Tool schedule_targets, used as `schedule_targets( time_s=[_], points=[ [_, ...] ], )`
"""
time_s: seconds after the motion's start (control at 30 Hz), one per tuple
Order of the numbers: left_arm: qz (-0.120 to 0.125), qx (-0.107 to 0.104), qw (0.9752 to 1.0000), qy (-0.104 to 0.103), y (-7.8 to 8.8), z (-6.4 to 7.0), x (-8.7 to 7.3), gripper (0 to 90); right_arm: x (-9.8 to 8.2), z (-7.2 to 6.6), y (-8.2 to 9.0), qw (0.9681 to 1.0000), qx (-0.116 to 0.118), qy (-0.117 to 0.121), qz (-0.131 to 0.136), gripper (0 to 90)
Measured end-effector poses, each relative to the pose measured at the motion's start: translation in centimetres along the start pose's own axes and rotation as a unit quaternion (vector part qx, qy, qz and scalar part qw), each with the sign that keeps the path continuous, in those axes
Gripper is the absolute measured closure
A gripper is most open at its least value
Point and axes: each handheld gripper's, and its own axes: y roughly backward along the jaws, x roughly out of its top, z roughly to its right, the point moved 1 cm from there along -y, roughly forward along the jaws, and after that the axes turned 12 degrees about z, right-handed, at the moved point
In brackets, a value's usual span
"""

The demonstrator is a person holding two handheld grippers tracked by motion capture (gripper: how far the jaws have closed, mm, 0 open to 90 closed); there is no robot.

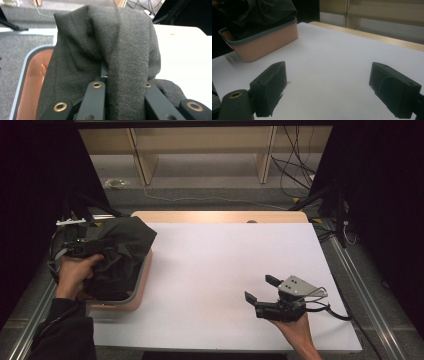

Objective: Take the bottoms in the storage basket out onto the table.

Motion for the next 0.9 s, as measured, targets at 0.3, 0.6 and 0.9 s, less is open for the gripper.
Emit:
schedule_targets(
  time_s=[0.3,0.6,0.9],
  points=[
    [0.057,-0.032,0.9979,-0.009,2.5,2.2,2.4,82.1,0.0,0.0,0.0,1.0,-0.001,0.001,0.0,15.5],
    [0.096,-0.078,0.9922,-0.017,4.1,5.4,4.0,82.1,0.0,0.1,0.0,1.0,-0.001,0.002,-0.001,15.5],
    [0.108,-0.112,0.9875,-0.025,4.3,7.8,4.8,82.2,-0.1,0.1,-0.2,1.0,-0.001,0.001,0.0,15.5]
  ],
)
